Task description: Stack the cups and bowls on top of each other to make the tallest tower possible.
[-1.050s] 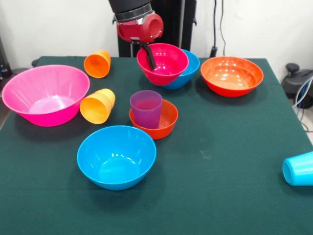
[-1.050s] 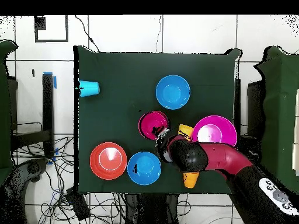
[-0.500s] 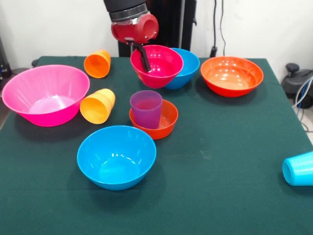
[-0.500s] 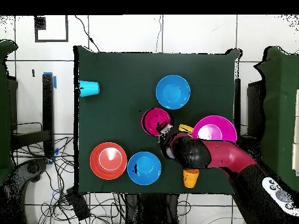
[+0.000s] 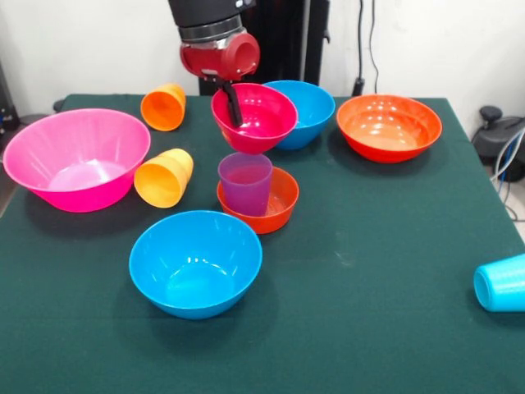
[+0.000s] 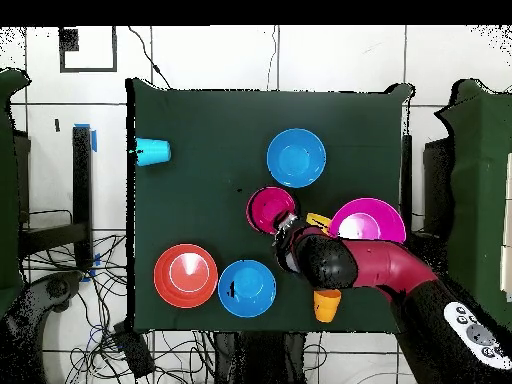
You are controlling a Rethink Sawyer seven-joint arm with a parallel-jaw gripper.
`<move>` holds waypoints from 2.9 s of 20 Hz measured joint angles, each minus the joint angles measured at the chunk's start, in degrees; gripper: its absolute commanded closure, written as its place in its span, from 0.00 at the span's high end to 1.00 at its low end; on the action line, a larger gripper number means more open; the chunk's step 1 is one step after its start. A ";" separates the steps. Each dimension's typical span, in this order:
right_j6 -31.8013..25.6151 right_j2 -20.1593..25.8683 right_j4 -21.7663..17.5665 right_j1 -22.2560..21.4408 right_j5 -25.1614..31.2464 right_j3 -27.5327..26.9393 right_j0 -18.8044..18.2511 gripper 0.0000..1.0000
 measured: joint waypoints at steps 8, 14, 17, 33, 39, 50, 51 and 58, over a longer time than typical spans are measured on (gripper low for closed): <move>0.00 -1.70 -0.39 0.55 -2.82 -0.74 0.06 0.00; 0.00 -2.79 -0.56 0.66 -7.25 -1.07 1.03 0.00; 0.00 -3.43 -0.55 0.66 -10.02 -1.27 2.58 0.00; 0.00 -6.88 -0.47 3.82 -17.27 -1.60 9.75 0.00; 0.00 -9.01 -0.46 4.81 -15.89 -1.86 11.56 0.00; 0.00 -9.52 -0.47 1.17 -5.61 -2.31 11.13 0.00; 0.00 -9.52 -0.49 0.87 -4.92 -2.40 11.03 0.00; 0.00 -9.49 -0.49 -1.25 -2.30 -3.16 9.73 0.00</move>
